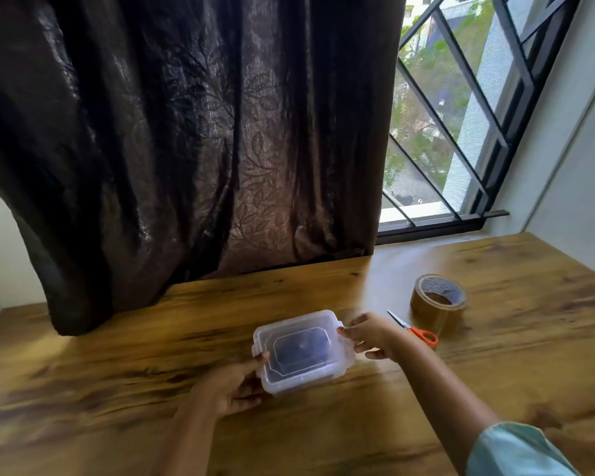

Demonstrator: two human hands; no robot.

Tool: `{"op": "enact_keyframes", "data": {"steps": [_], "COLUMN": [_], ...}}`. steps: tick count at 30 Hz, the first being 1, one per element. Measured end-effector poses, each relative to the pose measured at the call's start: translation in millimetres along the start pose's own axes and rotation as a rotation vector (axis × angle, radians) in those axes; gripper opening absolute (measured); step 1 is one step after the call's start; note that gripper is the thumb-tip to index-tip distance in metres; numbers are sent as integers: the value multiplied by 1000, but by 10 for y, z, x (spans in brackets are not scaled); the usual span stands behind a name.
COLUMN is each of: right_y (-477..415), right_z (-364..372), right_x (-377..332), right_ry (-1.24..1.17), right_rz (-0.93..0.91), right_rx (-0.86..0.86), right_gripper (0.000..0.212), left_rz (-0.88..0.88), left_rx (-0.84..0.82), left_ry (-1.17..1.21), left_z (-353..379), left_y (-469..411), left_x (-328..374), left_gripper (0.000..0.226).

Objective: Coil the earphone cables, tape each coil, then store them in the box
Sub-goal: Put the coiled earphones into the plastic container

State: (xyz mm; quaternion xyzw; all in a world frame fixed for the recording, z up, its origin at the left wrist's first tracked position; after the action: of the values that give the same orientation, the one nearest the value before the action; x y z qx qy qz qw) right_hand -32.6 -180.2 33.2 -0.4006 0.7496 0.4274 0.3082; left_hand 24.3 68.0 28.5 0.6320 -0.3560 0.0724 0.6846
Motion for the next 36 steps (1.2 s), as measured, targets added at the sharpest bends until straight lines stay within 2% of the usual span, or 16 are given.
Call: {"op": "enact_keyframes", "data": {"steps": [4,8,12,16,23,29,32,36], "right_y": [-45,-107,-119,-115,-186,-147,-154,-135], "right_z": [-30,-90,-107,-138,29,172,193,208], "right_x": [27,1,-1,-68,-255,-436,-421,-376], "right_ry": [-98,-216,-236,-193,244,703,750,779], "right_rz": [28,99,141,143,60,-12,-3,-37], "right_rx": [-76,-196,-272,-241,-83,-70,-50,-6], "right_gripper": [29,37,31,29,6,9,27,30], "left_rz": [0,155,192,189,172,147,160,151], "left_rx": [-9,105,141,179,284,355,418,448], "left_ry": [30,-247,-356,-410,-601,-643,-698,-721], "left_z": [-26,4,15,27,73,132,157,198], "left_y": [-25,-74,-116,-173,-241,-224,-193,-159], "left_x": [66,173,213,259,348,380,377,379], "left_gripper": [38,25,20,14,7,4,8,9]}}
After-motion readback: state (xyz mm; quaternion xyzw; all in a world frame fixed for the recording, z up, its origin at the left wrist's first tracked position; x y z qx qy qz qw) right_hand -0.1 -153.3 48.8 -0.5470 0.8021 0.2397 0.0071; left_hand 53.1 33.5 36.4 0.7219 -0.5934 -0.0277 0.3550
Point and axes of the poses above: each hand's wrist, its own y-axis away from the middle knuckle, its own z-axis out of the palm, x = y × z, the point moved 2 cm from there along -y, towards the middle knuckle, and after that the axes turned 10 degrees about -z, right-handed, at the moved point
